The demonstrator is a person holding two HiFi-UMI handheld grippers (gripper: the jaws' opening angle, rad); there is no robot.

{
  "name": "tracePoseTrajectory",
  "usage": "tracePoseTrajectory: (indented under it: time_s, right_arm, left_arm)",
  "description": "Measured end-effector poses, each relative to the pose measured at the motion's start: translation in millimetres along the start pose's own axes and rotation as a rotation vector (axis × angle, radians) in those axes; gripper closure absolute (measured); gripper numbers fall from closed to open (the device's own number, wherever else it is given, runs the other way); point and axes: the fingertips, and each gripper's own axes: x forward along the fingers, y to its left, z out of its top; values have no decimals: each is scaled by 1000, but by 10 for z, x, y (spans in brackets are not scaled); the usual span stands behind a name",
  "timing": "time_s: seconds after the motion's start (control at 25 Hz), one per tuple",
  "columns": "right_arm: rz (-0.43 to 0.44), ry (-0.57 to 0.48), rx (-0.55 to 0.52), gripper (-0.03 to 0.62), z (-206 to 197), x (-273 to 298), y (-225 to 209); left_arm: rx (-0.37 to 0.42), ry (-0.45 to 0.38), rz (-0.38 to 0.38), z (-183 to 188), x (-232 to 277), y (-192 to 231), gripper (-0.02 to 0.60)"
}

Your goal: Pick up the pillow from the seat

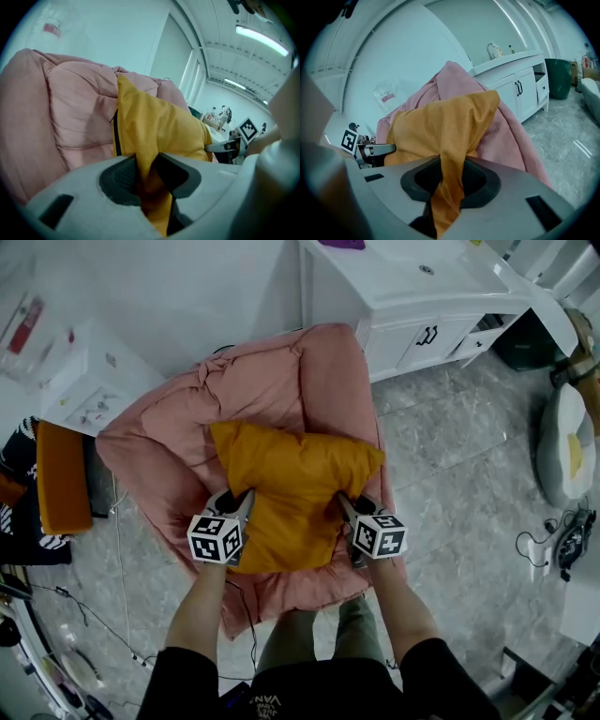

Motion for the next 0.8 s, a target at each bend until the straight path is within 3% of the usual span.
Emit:
tracePoseTrajectory:
  time_s: [0.8]
  right_arm:
    - [-11,85,-88,548,-374,-792,109]
  left_arm:
    - [-25,-50,78,-209,-669,-694,514]
